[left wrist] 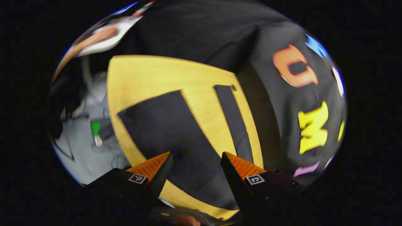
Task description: Grasp the waist and the cuffs of the jeans and fold them to make the two legs overlap; first hold the waist and fold one-third of the jeans toward the cuffs, then hold the cuffs and fold the remaining one-third in the same direction to finish folding.
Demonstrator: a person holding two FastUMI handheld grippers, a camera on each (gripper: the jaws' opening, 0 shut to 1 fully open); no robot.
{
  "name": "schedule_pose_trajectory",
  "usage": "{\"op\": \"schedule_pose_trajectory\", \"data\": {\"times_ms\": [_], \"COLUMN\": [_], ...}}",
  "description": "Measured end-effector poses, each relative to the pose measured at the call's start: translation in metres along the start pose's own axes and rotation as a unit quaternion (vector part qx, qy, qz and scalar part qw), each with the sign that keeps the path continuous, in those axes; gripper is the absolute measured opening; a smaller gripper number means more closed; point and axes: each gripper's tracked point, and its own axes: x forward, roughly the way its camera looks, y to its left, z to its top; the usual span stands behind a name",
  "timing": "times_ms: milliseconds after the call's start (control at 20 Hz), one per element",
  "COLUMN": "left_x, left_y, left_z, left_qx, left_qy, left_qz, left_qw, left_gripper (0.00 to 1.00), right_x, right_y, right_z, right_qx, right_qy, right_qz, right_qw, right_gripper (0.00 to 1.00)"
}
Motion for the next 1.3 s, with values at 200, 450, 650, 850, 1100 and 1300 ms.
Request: {"op": "schedule_pose_trajectory", "data": {"times_ms": [200,450,650,850,1100,1300], "left_x": [0.003,0.008,0.016,0.028,0.051,0.067], "left_y": [0.016,0.013,0.007,-0.015,-0.032,-0.023], "left_z": [-0.003,0.001,0.007,0.017,0.036,0.028], "left_qx": [-0.064,-0.079,-0.055,-0.059,-0.064,-0.007], "left_qy": [0.001,-0.007,-0.012,-0.01,-0.02,0.009], "left_qz": [0.038,0.045,0.009,-0.062,-0.084,-0.061], "left_qw": [0.997,0.996,0.998,0.996,0.994,0.998], "left_gripper": [0.99,0.99,0.99,0.99,0.98,0.74], "right_x": [0.002,0.002,0.0,0.002,0.008,0.01], "right_y": [-0.005,-0.019,-0.033,-0.041,-0.044,-0.046], "right_z": [-0.004,-0.004,-0.005,-0.01,-0.006,-0.007], "right_qx": [-0.011,-0.005,0.0,0.007,0.002,0.006], "right_qy": [0.001,0.004,0.002,0.01,0.009,0.011], "right_qz": [-0.01,-0.03,-0.048,-0.06,-0.066,-0.07], "right_qw": [1.0,1.0,0.999,0.998,0.998,0.997], "right_gripper": [0.96,0.96,0.98,0.98,0.96,0.98]}}
